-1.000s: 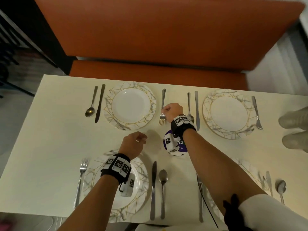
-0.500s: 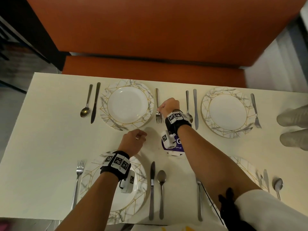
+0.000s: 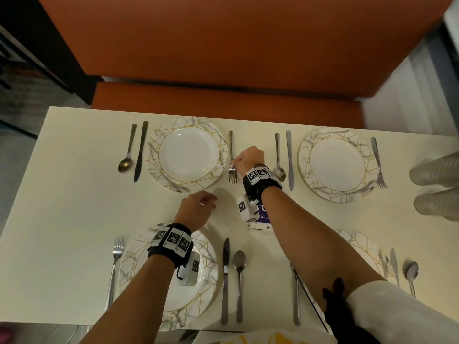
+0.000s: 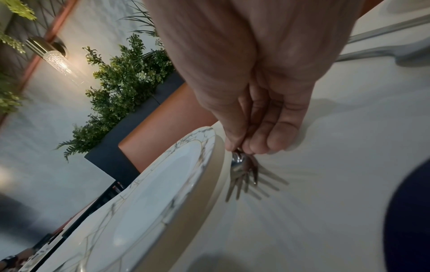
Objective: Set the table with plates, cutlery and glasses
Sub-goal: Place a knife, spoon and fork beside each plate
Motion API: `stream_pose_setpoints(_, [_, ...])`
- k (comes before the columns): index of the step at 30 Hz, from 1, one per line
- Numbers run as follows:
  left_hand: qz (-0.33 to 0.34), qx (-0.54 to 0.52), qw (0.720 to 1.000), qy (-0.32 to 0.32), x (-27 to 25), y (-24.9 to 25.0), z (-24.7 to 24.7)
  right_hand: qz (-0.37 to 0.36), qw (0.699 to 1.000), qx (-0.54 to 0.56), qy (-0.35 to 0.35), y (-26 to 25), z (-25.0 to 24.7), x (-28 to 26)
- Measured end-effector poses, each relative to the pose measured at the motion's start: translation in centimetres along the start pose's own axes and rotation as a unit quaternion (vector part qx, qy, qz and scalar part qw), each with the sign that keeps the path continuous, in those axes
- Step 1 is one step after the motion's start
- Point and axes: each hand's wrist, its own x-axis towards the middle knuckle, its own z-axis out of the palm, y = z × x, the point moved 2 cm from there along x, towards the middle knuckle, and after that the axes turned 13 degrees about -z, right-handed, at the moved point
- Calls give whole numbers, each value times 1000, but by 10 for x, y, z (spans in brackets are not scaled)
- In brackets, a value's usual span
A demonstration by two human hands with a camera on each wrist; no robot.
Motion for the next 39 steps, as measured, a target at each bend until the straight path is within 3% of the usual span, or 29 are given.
stream_pose_setpoints(28, [7,-7,1000,1,-9,3,-6,-14,1000,-25,1,4,1,-4])
stream_pose_setpoints(34, [25,13,1000,1,-15,16,1,-41,998,-36,-3,8,-24,-30])
stream_pose_setpoints(39, [73,46,996,-17,-20,56,27,-107,993,47,32,26,-66,-74])
